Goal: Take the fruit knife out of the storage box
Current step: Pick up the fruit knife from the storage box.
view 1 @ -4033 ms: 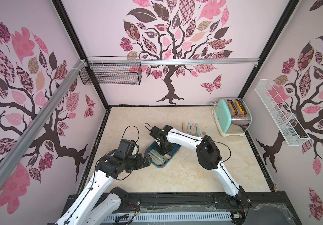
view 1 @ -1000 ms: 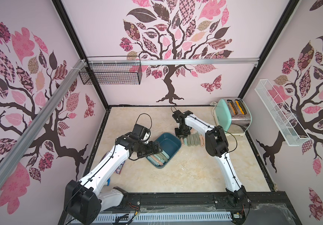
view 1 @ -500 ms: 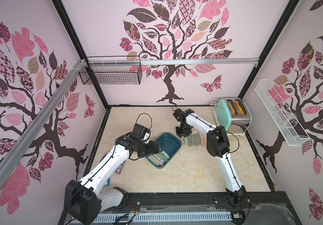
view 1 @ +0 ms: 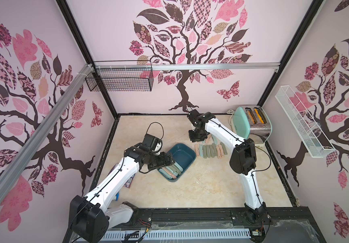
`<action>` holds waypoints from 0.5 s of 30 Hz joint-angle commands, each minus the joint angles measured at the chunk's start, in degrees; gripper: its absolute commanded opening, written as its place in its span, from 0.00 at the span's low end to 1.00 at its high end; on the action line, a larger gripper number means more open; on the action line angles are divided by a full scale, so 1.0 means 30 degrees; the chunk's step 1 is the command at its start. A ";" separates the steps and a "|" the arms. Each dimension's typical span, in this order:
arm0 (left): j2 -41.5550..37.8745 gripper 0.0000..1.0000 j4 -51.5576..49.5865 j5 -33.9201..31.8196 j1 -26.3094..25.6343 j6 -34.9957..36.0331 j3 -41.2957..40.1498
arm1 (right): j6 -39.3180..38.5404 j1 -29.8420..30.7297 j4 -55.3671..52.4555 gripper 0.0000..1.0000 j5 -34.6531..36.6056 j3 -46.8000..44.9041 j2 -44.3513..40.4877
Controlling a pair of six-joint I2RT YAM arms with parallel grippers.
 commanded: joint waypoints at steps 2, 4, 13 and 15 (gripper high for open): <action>-0.1615 0.98 -0.0610 -0.0714 0.0101 -0.0167 -0.0596 | -0.0549 0.2102 0.0862 0.34 -0.0091 -0.1027 -0.0586; -0.2394 0.98 -0.0782 -0.0971 0.0105 -0.0402 -0.0973 | -0.0566 0.2811 0.0998 0.34 -0.0036 -0.1267 -0.0546; -0.5717 0.98 -0.2075 -0.1652 0.0105 -0.1512 -0.2678 | -0.0522 0.4924 0.1127 0.35 -0.0027 -0.1342 0.0886; -0.6318 0.98 -0.2370 -0.1794 0.0105 -0.1675 -0.2936 | -0.0521 0.5086 0.1248 0.35 0.0009 -0.1315 0.1345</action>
